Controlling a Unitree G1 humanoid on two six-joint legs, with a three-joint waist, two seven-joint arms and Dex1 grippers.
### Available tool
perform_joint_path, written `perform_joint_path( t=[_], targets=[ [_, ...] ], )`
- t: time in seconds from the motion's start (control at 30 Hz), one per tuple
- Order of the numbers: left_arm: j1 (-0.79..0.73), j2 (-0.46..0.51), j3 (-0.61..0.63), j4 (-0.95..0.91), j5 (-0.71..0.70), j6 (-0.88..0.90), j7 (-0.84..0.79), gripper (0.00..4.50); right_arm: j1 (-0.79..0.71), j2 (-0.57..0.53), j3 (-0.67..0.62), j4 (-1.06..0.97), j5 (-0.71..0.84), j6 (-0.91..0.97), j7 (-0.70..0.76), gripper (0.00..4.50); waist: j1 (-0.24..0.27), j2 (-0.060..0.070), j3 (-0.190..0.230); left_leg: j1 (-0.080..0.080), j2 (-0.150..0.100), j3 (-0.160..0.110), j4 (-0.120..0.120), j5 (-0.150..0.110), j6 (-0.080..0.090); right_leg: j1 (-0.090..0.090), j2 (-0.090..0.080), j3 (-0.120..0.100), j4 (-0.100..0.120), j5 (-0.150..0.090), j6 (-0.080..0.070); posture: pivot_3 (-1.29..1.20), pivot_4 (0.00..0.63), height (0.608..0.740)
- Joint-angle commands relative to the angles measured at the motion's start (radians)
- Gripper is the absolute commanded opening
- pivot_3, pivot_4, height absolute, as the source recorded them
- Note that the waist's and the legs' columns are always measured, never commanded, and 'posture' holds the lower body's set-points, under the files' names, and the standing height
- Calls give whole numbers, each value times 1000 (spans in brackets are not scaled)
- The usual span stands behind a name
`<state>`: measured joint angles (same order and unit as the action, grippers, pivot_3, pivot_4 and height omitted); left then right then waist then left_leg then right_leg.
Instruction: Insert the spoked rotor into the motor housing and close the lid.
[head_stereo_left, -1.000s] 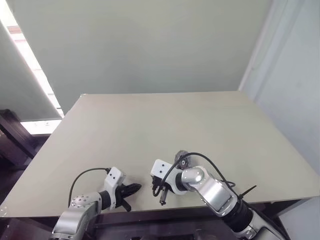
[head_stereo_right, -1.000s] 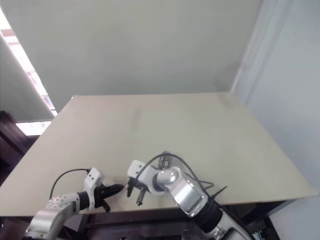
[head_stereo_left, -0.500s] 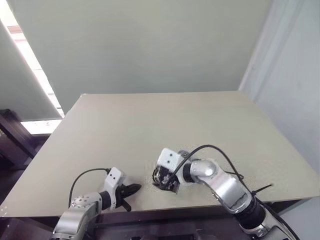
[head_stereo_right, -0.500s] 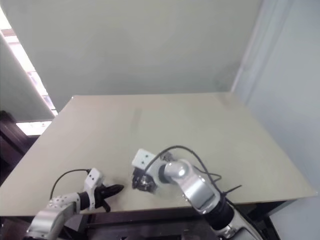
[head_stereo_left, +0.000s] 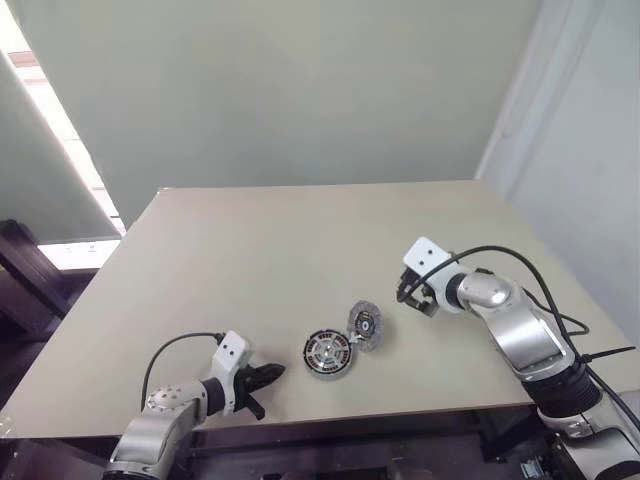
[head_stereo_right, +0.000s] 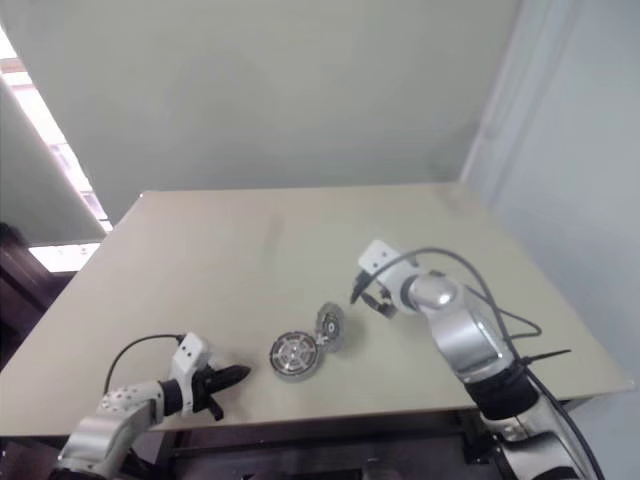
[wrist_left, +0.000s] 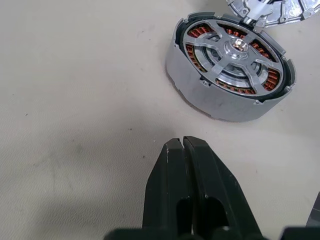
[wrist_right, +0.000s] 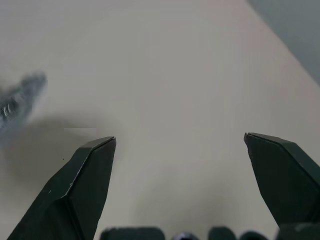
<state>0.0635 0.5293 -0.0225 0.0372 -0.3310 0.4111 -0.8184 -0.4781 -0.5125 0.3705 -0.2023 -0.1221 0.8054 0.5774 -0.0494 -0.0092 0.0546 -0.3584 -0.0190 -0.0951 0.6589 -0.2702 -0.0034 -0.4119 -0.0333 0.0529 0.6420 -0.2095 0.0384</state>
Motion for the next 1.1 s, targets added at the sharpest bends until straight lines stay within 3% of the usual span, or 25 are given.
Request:
perform_joint_path(
  t=[0.03, 0.47, 0.87, 1.1],
  targets=[
    [-16, 0, 7, -30, -2, -11, -4, 0, 22, 26, 29, 25, -7, -58, -1, 4493, 0, 0, 0, 0, 0, 0, 0, 0, 0, 0, 0, 0, 0, 0, 0, 0, 0, 740],
    [-8, 6, 12, -53, -4, -2, 0, 0, 65, 251, 17, 42, 107, -93, -8, 4493, 0, 0, 0, 0, 0, -1, 2, 0, 0, 1, 1, 0, 1, 1, 2, 0, 0, 740],
    [-3, 3, 15, -64, -5, 3, 7, 0, 85, 333, 104, 141, 81, -135, -27, 4493, 0, 1, 0, 1, 0, -1, 1, 0, 0, 1, 1, 0, 1, 1, 1, 0, 0, 740],
    [1, 2, 15, -76, -7, 11, 14, 0, 106, 365, 42, 163, 150, -209, 0, 4493, 0, 1, 0, 1, 0, -1, 2, 0, 0, 1, 0, 0, 1, 1, 1, 0, 0, 740]
  ],
)
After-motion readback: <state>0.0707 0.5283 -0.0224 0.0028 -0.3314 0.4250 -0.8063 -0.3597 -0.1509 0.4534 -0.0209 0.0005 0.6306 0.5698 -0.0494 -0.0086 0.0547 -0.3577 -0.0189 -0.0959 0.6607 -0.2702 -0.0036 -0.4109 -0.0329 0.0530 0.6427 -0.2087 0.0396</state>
